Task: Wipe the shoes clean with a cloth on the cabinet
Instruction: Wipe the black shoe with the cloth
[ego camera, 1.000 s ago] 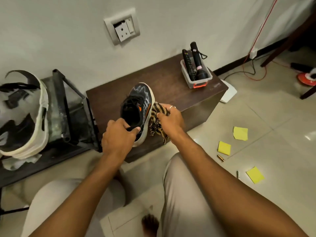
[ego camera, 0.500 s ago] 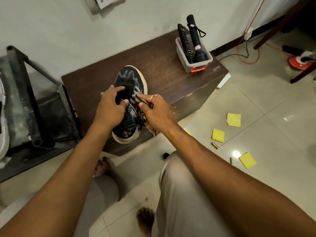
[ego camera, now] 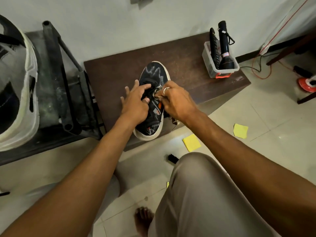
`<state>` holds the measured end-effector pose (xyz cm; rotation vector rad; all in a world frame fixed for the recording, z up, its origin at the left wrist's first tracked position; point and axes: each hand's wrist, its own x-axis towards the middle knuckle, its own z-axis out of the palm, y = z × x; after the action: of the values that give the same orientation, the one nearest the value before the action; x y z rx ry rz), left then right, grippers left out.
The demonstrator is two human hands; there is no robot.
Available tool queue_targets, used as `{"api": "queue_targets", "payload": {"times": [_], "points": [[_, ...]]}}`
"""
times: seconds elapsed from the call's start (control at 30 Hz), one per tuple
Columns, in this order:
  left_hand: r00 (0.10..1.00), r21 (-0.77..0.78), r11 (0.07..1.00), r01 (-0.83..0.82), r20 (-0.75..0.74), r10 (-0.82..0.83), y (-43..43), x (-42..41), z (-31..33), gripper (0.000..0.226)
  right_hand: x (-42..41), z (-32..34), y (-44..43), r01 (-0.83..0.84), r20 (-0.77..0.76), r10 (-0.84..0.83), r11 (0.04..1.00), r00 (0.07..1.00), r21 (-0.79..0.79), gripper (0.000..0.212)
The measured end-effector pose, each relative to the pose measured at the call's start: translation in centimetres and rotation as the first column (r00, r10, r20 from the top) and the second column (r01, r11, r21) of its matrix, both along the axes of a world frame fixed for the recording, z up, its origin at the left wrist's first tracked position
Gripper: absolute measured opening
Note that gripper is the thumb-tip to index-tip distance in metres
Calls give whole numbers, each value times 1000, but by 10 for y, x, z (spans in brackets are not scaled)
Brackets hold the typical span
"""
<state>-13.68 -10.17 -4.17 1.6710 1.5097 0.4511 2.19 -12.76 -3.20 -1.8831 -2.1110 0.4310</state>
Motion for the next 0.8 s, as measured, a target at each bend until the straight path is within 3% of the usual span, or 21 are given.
{"api": "queue_targets", "payload": {"times": [0.1,0.2,0.3,0.37,0.57,0.7,0.8], "points": [[1000,5,1000,-2,-2,2,1,0,-3,55,-4,9,-16,-138,-70,134,988,989,-61,17],[1000,11,1000,-1,-8,1,2,0,-4,58,-5,23,-27,-291,-13,293,945,956,-146,20],[1000,2,1000,5,-27,-5,2,1,-2,60,-3,22,-2,-172,101,181,981,978,-92,20],[999,-5,1000,-2,-41,2,2,1,-1,60,-6,20,9,-77,97,83,995,992,-70,23],[999,14,1000,5,-52,-4,3,0,-5,61,-9,25,-18,-231,-22,231,954,973,-191,21],[997,17,1000,16,-74,-15,3,2,-5,62,-2,21,7,-59,104,70,993,992,-106,15],[997,21,1000,12,-82,-10,3,0,-7,62,-4,18,11,-17,66,26,991,997,-132,8]]}}
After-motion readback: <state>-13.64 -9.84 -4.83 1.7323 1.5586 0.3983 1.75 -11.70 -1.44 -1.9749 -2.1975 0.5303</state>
